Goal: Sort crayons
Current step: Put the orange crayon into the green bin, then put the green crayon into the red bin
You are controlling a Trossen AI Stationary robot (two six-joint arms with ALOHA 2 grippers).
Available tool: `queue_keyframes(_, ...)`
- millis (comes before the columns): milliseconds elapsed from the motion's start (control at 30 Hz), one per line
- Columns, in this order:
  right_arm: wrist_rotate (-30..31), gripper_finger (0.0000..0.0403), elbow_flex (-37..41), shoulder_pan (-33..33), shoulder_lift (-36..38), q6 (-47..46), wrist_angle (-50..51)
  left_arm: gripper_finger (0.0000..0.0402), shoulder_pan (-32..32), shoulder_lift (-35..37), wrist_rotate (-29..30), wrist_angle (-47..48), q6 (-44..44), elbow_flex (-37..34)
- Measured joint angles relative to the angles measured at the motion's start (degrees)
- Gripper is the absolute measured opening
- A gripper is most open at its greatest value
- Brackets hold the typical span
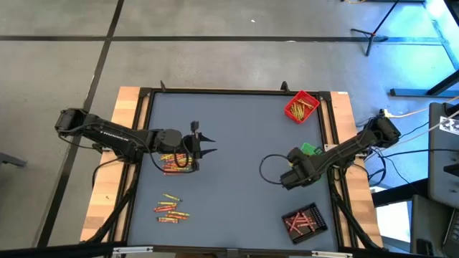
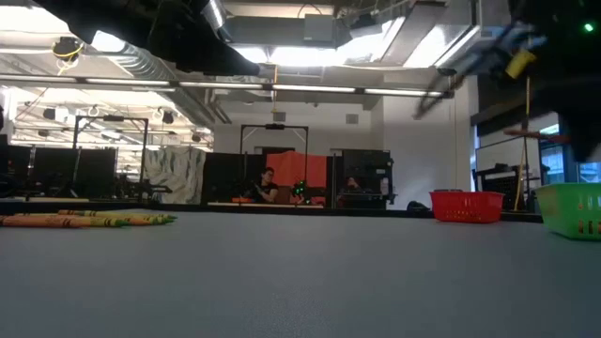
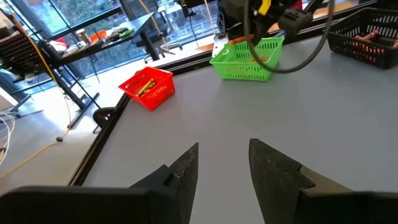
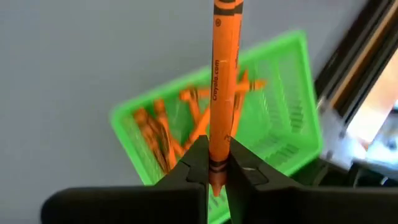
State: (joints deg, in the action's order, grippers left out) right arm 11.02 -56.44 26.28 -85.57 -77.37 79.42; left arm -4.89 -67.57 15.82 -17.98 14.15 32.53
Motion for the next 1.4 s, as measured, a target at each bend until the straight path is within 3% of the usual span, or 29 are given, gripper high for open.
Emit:
queue_keyframes(167,-6.5,0.0026,5.1,0.0,0.8,-0.9,-4.4,0.0125,0.0,0.0,0.0,0.0,0.0,0.0)
queue_keyframes(400,-7.4,0.0033,7.6,0.0,0.8,-0.9,-4.7,0.0125,0.0,0.0,0.0,0.0,0.0,0.0)
queue_keyframes(533,-8.7,0.0077,7.5,0.0,0.8,-0.5,-4.4,0.0125,0.0,0.0,0.0,0.0,0.0,0.0)
queue_keyframes(700,-8.5,0.0147,3.0,-0.1,0.8,-0.1,3.6,0.0125,0.0,0.0,0.0,0.0,0.0,0.0)
queue_keyframes(800,-1.3,0.0173,-2.7,0.0,0.8,0.2,7.1,0.0125,0.0,0.0,0.0,0.0,0.0,0.0)
queue_keyframes(933,16.5,0.0189,-9.3,0.0,0.8,6.3,4.2,0.0125,0.0,0.0,0.0,-1.2,0.0,0.0)
queue_keyframes(1033,31.1,0.0189,-11.3,-0.1,0.8,16.1,-3.8,0.0125,0.0,0.0,0.0,-2.2,-0.1,0.0)
queue_keyframes(1167,45.7,0.0188,-9.4,-0.5,0.8,33.7,-18.0,0.0125,0.0,0.0,-0.3,-1.6,-0.3,0.0)
queue_keyframes(1300,51.1,0.0188,-4.8,-3.9,0.8,48.2,-32.9,0.0125,0.0,0.0,0.1,2.9,-2.2,0.0)
queue_keyframes(1400,48.8,0.0188,-0.9,-8.5,0.8,57.5,-45.1,0.0125,0.0,0.0,1.7,9.4,-3.2,0.8)
